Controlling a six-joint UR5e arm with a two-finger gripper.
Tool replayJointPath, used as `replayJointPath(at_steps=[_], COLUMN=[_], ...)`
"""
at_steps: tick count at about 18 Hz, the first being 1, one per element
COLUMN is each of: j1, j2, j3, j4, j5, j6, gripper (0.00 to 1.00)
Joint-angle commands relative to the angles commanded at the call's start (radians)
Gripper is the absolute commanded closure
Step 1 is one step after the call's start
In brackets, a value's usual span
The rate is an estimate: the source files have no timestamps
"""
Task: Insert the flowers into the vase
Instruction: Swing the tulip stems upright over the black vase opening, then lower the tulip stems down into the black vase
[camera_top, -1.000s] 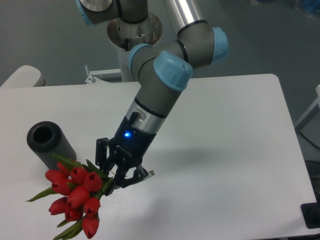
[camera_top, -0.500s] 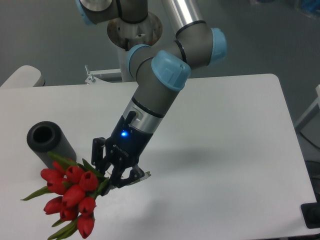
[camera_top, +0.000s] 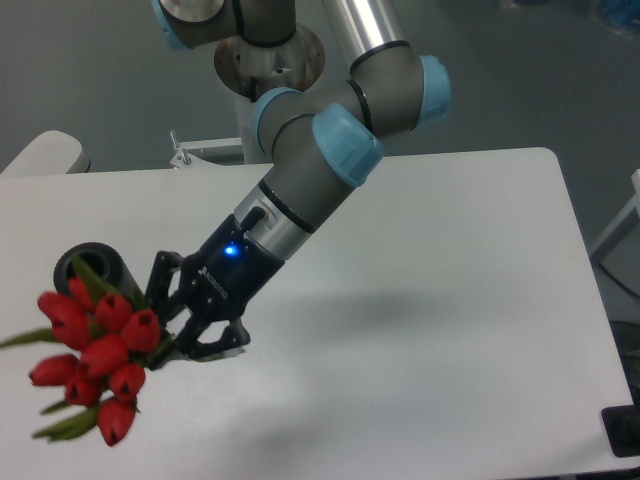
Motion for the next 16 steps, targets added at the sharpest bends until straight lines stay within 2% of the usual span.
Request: replayJointPath(at_steps=[3, 8, 11, 16], j1=[0.006, -0.009, -0.021, -0.043], j2=[0.037, 0.092, 0.106, 0.153], j3=[-0.058, -0.135, -0.143, -0.186], j4=[0.002, 0.003, 0.002, 0.006], j5=[-0.132, -0.160, -0.240, -0.251], j6=[0.008, 0.050, 0.055, 0.058], gripper=[0.67, 0.67, 0.67, 0.67])
